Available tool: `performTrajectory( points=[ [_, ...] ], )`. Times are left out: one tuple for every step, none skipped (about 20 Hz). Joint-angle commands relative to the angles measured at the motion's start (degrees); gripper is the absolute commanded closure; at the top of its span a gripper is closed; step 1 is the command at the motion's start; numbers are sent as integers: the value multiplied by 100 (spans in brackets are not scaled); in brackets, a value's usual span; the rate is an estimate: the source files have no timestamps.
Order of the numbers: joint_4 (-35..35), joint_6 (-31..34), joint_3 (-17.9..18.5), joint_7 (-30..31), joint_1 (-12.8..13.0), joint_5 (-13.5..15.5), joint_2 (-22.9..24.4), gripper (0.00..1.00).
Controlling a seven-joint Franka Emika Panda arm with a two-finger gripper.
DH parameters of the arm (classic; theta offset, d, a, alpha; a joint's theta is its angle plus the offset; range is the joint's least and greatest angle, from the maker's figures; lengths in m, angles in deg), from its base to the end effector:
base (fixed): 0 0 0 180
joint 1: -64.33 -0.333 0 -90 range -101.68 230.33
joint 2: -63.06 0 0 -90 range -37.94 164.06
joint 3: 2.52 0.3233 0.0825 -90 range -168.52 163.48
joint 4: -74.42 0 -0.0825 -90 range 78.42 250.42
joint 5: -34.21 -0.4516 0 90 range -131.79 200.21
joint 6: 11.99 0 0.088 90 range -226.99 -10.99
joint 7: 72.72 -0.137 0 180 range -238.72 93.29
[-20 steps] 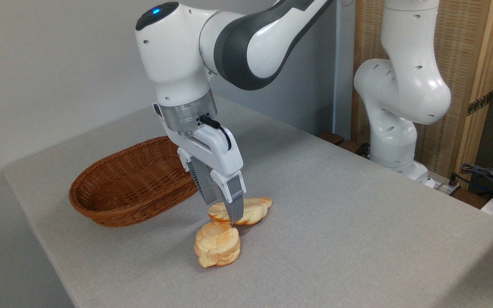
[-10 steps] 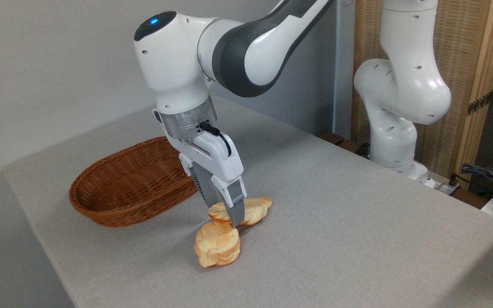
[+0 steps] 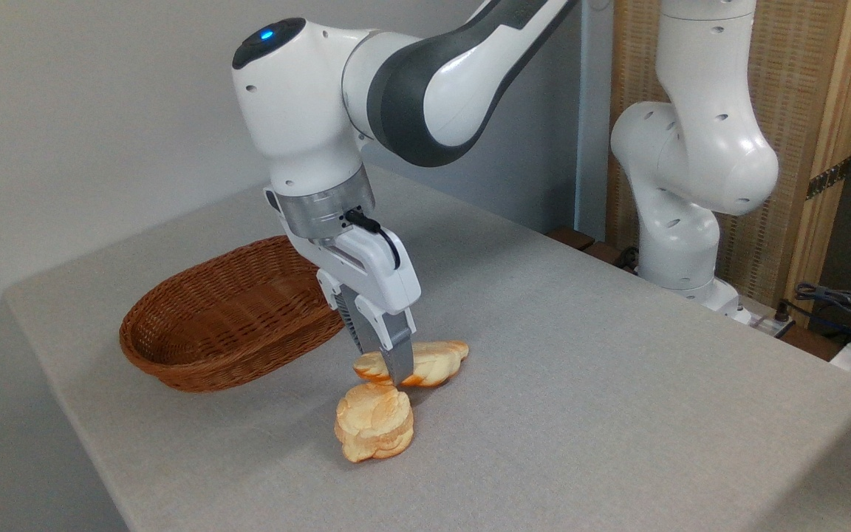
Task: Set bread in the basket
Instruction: 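Lift the bread slice and carry it over the wicker basket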
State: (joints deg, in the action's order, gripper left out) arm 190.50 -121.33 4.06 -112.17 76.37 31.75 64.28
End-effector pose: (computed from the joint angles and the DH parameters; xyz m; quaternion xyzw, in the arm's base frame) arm 0.5922 -0.0521 0.3981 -0.9198 0.3890 0.0516 0.0038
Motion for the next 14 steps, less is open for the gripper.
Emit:
performTrajectory(
  points=[
    [-198, 1, 62, -19, 9, 8, 176, 61],
    [-234, 1, 62, -10, 9, 9, 203, 61],
    [-269, 27, 54, -1, 9, 9, 246, 61],
    [-304, 88, 54, -1, 9, 78, 256, 60],
    [-418, 141, 45, -1, 9, 209, 290, 60],
    [-558, 211, 45, -1, 9, 341, 291, 60],
    [-681, 281, 28, -1, 9, 456, 291, 60],
    [-796, 334, 19, 8, 9, 561, 291, 60],
    [-893, 387, 1, 8, 17, 641, 291, 60],
    [-963, 387, -8, 17, 35, 720, 291, 59],
    [-1042, 387, -34, 34, 53, 790, 273, 59],
    [-1113, 387, -121, 34, 53, 869, 264, 59],
    [-1200, 387, -183, 43, 53, 966, 247, 59],
    [-1245, 387, -236, 86, 53, 1097, 212, 59]
  ],
)
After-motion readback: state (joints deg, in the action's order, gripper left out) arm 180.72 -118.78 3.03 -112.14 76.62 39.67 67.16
